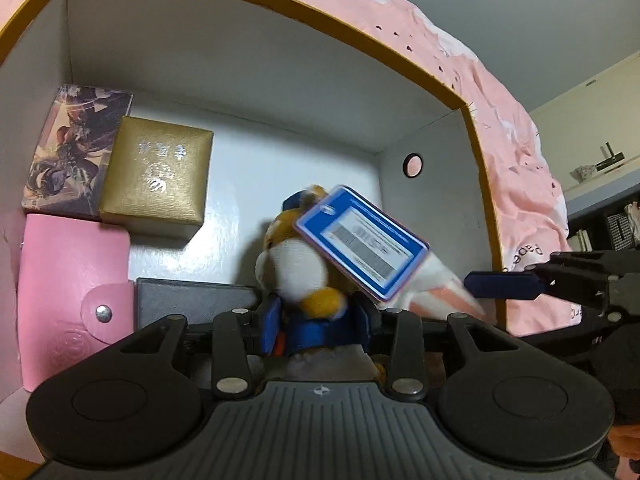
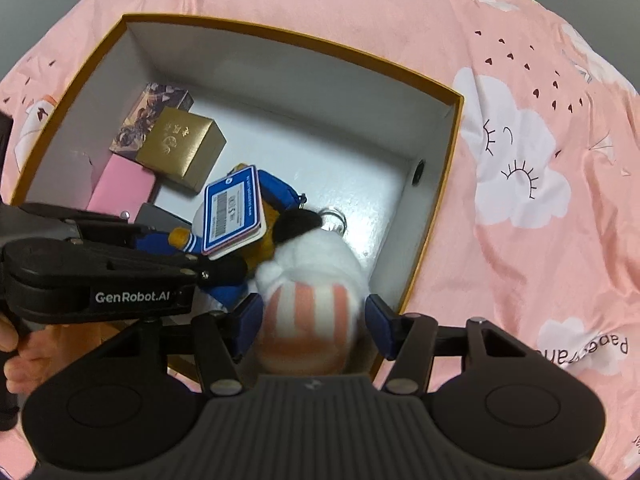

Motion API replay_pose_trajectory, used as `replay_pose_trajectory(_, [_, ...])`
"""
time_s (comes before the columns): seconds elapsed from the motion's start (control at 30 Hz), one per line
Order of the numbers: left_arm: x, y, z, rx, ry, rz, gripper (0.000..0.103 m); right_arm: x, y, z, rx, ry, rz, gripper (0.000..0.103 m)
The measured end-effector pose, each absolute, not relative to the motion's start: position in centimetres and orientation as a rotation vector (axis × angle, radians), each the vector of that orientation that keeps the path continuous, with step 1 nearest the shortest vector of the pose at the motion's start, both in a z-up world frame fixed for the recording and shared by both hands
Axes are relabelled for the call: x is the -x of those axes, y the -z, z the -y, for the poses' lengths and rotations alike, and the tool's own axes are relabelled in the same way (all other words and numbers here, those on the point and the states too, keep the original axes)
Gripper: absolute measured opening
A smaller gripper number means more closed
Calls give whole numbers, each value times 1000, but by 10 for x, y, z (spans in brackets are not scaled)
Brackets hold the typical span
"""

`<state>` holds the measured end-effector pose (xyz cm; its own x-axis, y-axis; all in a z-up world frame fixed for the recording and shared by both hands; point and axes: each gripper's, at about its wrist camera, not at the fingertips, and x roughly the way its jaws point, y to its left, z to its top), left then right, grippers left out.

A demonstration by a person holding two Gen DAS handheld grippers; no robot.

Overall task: Organize objects
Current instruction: 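Lift both plushes and carry them over the orange box with both tools, then lower both plushes into the orange box and open both tools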

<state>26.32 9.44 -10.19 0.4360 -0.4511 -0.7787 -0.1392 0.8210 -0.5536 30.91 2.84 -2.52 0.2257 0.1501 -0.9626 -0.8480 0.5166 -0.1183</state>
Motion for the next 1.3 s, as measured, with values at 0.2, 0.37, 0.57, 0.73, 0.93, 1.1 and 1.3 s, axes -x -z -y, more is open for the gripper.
replay_pose_trajectory(0.2, [-265,91,-89,589,211,-1107,49,-310,18,-26,758,-804,-1135,59])
replay_pose_trajectory(0.37, [-265,87,-89,566,209,-1116,49,-310,5,-22,755,-821,-1129,48])
replay_pose_trajectory(0.57, [-265,86,-88,554,220,-1110,44,-302,6,-18,791,-853,-1149,27])
replay_pose_trajectory(0.73, [-267,84,-87,548,224,-1103,43,-299,11,-20,801,-827,-1166,26])
replay_pose_trajectory(0.93, [-268,84,-89,551,229,-1103,43,-302,17,-26,825,-776,-1206,27])
replay_pose_trajectory(1.1, [-268,84,-93,541,211,-1107,43,-306,26,-40,899,-782,-1213,40])
replay_pose_trajectory(1.3, [-267,79,-100,557,200,-1094,43,-305,37,-58,1020,-780,-1203,42])
